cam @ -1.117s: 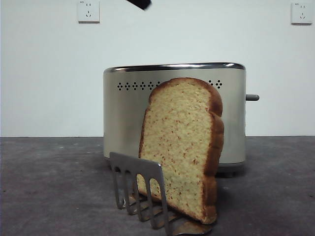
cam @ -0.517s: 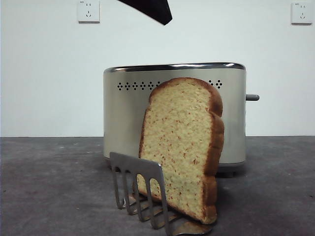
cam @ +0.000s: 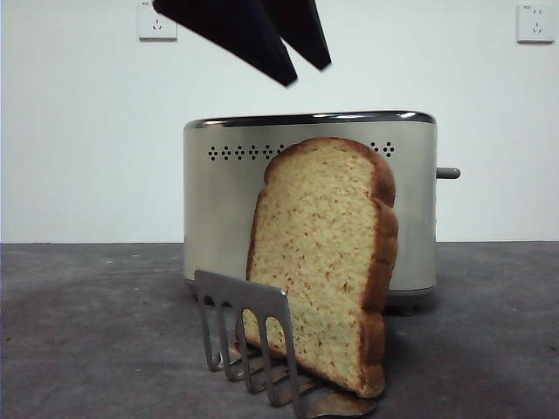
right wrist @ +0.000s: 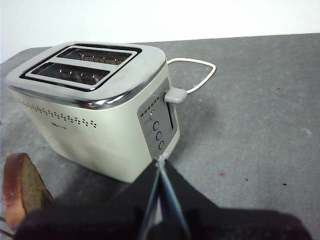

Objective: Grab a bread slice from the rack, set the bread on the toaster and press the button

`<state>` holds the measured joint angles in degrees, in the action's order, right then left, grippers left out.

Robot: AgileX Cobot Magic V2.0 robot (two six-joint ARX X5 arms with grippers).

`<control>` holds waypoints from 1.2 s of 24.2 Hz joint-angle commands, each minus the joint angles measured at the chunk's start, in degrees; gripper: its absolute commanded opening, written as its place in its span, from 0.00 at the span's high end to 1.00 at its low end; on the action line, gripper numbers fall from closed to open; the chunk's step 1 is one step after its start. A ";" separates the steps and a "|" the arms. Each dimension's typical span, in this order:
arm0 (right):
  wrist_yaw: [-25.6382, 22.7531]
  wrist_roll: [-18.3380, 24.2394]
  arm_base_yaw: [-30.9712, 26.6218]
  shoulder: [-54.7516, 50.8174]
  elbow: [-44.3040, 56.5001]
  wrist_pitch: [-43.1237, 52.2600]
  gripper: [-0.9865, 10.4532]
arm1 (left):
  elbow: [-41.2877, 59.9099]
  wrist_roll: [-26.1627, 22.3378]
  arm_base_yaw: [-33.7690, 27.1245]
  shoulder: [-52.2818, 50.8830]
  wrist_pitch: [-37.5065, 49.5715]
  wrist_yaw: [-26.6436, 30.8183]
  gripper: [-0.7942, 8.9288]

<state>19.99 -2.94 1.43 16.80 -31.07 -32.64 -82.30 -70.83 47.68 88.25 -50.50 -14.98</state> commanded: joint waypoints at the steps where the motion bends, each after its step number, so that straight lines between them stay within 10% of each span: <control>1: 0.17 0.72 0.04 -0.07 -0.28 -0.39 0.92 | -0.09 0.74 0.68 1.88 -0.59 -0.33 0.59; 24: 0.17 3.21 0.04 -0.07 -0.28 -3.50 0.92 | -0.83 -0.33 1.01 9.25 -4.55 2.12 0.60; 29: 0.17 3.21 0.04 -0.07 -0.28 -3.50 0.92 | -1.03 -0.33 1.60 8.11 -5.77 2.19 0.73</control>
<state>19.97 -0.16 1.43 16.80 -31.07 -36.38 -82.96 -70.89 49.04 96.64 -56.12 -12.58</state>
